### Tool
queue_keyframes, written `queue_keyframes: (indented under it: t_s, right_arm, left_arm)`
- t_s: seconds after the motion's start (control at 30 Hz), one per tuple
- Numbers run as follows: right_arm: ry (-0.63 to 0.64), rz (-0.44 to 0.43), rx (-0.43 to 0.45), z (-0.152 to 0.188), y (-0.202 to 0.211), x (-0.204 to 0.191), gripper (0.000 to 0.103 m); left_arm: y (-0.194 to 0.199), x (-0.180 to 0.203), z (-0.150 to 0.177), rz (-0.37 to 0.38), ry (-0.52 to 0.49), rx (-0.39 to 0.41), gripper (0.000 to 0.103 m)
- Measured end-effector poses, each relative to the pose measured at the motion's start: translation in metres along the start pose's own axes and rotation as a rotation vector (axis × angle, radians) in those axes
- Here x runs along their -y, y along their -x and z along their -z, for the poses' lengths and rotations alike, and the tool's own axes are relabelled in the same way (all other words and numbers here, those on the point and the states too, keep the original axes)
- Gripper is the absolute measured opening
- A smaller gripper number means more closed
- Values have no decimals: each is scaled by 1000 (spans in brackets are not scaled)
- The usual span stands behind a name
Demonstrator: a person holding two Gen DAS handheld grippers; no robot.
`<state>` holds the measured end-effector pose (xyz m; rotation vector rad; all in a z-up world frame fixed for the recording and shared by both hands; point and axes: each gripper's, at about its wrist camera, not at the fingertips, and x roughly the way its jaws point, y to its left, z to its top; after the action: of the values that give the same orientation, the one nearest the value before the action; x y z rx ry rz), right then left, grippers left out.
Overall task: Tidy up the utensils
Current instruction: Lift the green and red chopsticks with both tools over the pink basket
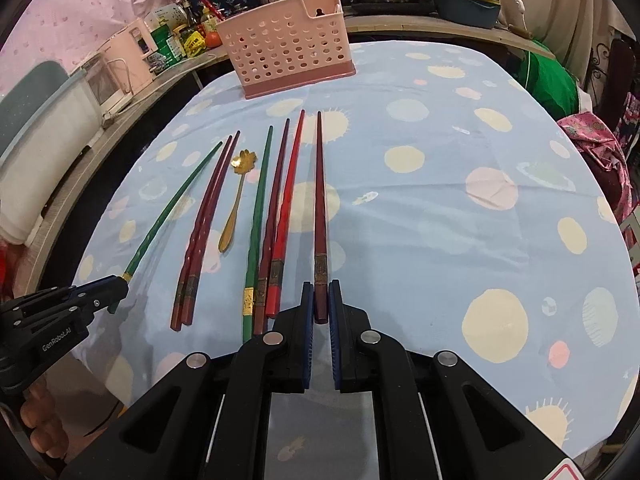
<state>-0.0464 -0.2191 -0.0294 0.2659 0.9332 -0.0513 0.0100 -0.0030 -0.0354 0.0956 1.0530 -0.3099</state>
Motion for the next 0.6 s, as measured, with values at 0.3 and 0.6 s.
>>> queue_keyframes:
  t_s: [0.3,0.6]
  right_arm:
    - [-37,-29,127,-37,42,7,7]
    - [-34,-41,257,-82,79,11,7]
  left_arm:
    - [42,0,-31,31,19,111,7]
    - [77,-4,-77,24,34,237,7]
